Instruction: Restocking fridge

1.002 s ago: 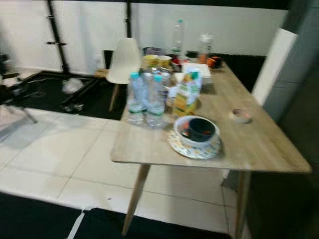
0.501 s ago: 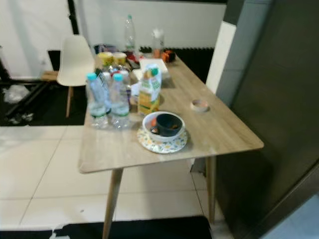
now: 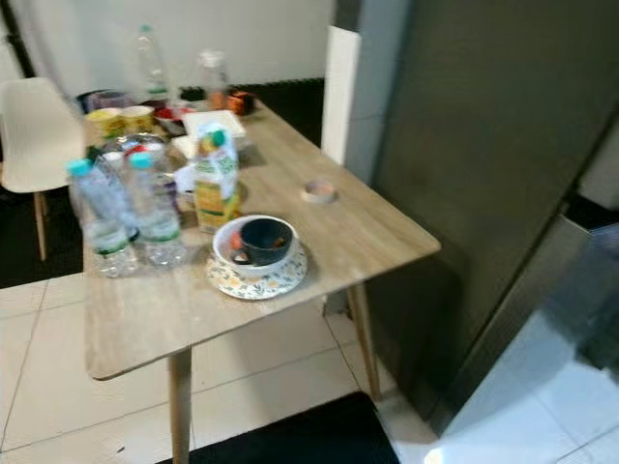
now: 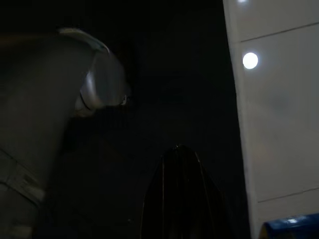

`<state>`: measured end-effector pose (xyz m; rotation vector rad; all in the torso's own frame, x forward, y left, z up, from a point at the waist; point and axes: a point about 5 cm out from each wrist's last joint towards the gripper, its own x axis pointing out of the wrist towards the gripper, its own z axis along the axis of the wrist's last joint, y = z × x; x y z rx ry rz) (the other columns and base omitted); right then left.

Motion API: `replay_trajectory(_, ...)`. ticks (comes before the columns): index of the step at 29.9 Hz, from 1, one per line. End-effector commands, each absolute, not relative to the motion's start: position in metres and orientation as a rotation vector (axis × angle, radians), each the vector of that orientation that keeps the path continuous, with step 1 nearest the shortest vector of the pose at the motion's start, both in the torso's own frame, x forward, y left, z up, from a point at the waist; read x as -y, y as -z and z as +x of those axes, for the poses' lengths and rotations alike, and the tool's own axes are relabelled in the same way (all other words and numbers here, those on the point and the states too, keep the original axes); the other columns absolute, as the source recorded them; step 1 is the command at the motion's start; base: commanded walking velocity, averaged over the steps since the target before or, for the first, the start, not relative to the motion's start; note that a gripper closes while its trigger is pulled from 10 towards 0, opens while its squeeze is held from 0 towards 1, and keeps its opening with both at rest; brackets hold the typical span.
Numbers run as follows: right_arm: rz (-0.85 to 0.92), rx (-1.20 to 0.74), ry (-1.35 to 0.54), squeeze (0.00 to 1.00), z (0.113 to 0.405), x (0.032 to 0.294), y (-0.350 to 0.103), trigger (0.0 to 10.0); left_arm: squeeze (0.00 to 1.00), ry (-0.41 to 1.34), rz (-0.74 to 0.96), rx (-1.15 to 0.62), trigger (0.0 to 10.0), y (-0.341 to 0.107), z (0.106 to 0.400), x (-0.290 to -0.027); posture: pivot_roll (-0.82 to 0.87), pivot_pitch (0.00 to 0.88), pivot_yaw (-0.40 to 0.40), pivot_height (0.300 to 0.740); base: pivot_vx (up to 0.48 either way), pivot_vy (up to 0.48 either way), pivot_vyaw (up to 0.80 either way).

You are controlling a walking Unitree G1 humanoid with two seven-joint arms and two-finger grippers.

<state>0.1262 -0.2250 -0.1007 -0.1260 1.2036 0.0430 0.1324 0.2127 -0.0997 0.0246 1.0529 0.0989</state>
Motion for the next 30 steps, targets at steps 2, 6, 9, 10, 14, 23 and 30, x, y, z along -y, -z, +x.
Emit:
replay_trajectory(2, -0.142, -1.186, -0.127, 0.00, 0.130, 0.203, 0.103, 10.0, 0.00, -0.167, 0.059, -1.075, 10.0, 0.098, 0.122, -0.235, -0.07, 0.000, 0.060, 0.740, 0.000, 0.000, 0.00)
replay_trajectory(6, -0.176, -1.191, -0.198, 0.00, 0.131, 0.194, 0.104, 10.0, 0.00, -0.208, 0.030, -1.062, 10.0, 0.097, 0.124, -0.238, -0.04, 0.000, 0.042, 0.740, 0.000, 0.000, 0.00)
replay_trajectory(9, -0.211, -1.203, -0.242, 0.00, 0.133, 0.192, 0.104, 10.0, 0.00, -0.225, 0.007, -1.051, 10.0, 0.097, 0.126, -0.237, -0.04, 0.000, 0.042, 0.740, 0.000, 0.000, -0.53)
replay_trajectory(10, -0.225, -1.203, -0.254, 0.00, 0.134, 0.192, 0.104, 10.0, 0.00, -0.231, -0.001, -1.050, 10.0, 0.097, 0.126, -0.236, -0.04, 0.000, 0.044, 0.740, 0.000, 0.000, -0.79)
replay_trajectory(14, -0.251, -1.177, -0.263, 0.00, 0.146, 0.196, 0.099, 10.0, 0.00, -0.244, -0.023, -1.051, 10.0, 0.097, 0.128, -0.233, -0.04, 0.000, 0.019, 0.740, 0.000, 0.000, -0.79)
replay_trajectory(23, -0.317, -1.134, -0.262, 0.00, 0.165, 0.206, 0.090, 10.0, 0.00, -0.240, -0.103, -1.022, 10.0, 0.095, 0.145, -0.217, -0.04, 0.000, 0.003, 0.740, 0.000, 0.000, -0.44)
replay_trajectory(30, -0.295, -1.097, -0.265, 0.00, 0.175, 0.198, 0.087, 10.0, 0.00, -0.167, -0.109, -1.019, 10.0, 0.094, 0.152, -0.210, -0.06, 0.000, 0.027, 0.740, 0.000, -0.136, 0.00)
